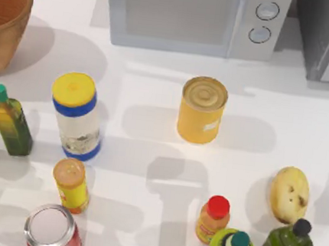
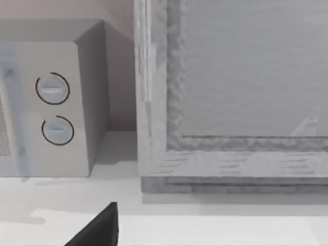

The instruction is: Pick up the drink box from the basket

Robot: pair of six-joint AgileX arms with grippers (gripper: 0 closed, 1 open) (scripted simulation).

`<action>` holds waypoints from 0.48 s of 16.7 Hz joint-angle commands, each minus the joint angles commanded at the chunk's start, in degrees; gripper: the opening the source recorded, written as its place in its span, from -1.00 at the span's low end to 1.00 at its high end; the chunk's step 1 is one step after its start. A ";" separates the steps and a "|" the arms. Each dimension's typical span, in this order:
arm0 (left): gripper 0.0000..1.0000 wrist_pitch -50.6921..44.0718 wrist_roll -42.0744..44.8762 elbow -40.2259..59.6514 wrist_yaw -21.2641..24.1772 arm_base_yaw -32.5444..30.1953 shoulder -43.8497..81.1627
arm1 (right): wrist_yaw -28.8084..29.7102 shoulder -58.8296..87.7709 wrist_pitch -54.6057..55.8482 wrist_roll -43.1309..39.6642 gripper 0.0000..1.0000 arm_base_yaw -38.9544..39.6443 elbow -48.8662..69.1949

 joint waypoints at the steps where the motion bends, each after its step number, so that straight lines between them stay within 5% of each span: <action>1: -1.00 -0.07 0.00 -0.13 -0.04 -0.03 -0.14 | 0.00 0.00 0.00 0.00 1.00 0.00 0.00; 8: -1.00 1.36 0.04 1.61 -1.71 -1.59 1.89 | 0.00 0.00 0.00 0.00 1.00 0.00 0.00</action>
